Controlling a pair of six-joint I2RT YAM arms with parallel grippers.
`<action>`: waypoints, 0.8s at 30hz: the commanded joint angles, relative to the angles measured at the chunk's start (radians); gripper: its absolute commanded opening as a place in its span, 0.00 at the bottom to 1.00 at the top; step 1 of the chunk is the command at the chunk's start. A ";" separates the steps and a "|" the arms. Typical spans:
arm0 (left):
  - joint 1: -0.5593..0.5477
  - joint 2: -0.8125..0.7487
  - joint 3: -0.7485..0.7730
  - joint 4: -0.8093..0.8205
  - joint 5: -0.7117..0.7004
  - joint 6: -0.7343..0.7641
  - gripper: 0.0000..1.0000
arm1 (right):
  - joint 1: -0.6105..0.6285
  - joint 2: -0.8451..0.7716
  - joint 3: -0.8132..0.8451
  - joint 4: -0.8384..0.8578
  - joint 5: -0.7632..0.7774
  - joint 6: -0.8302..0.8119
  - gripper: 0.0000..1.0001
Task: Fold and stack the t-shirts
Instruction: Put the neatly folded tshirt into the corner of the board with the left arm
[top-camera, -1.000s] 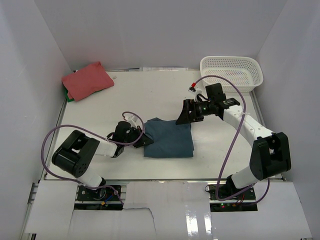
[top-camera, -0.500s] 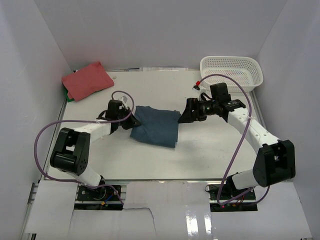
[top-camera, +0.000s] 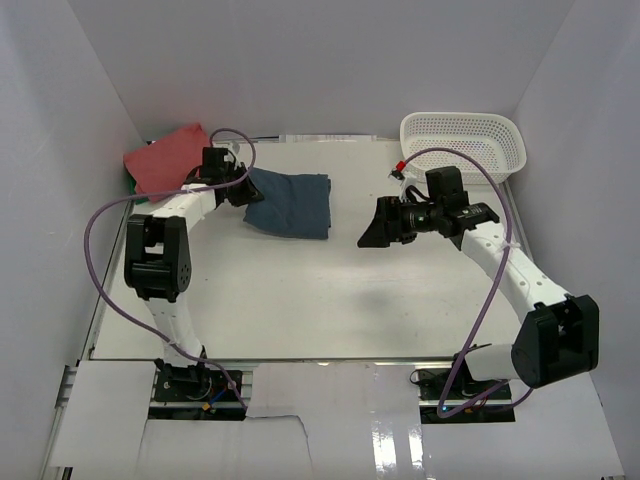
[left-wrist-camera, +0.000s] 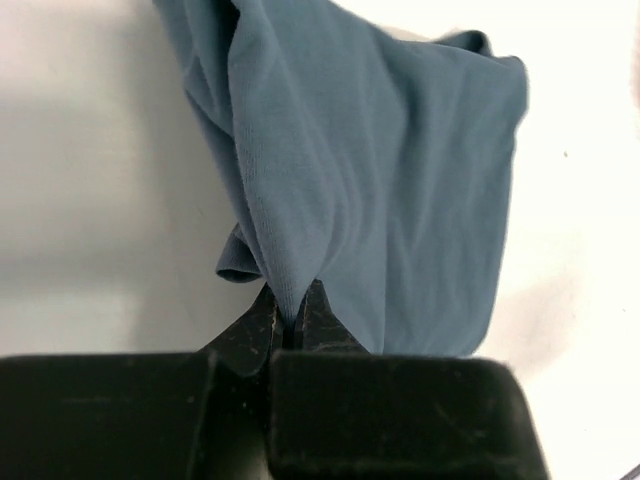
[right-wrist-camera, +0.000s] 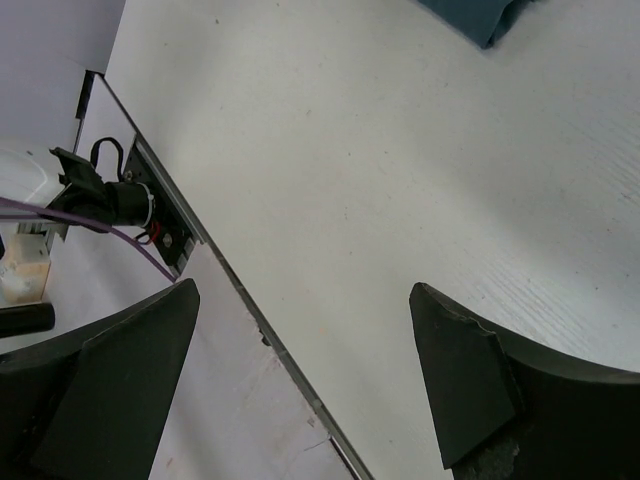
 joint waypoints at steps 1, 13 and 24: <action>0.031 0.056 0.140 -0.030 0.049 0.069 0.00 | -0.005 -0.033 0.006 -0.014 -0.020 0.006 0.92; 0.079 0.441 0.720 -0.176 0.028 0.193 0.00 | -0.003 -0.025 0.010 -0.026 -0.034 0.029 0.93; 0.206 0.501 0.842 -0.121 -0.009 0.190 0.00 | -0.003 -0.002 0.058 -0.095 -0.010 0.019 0.93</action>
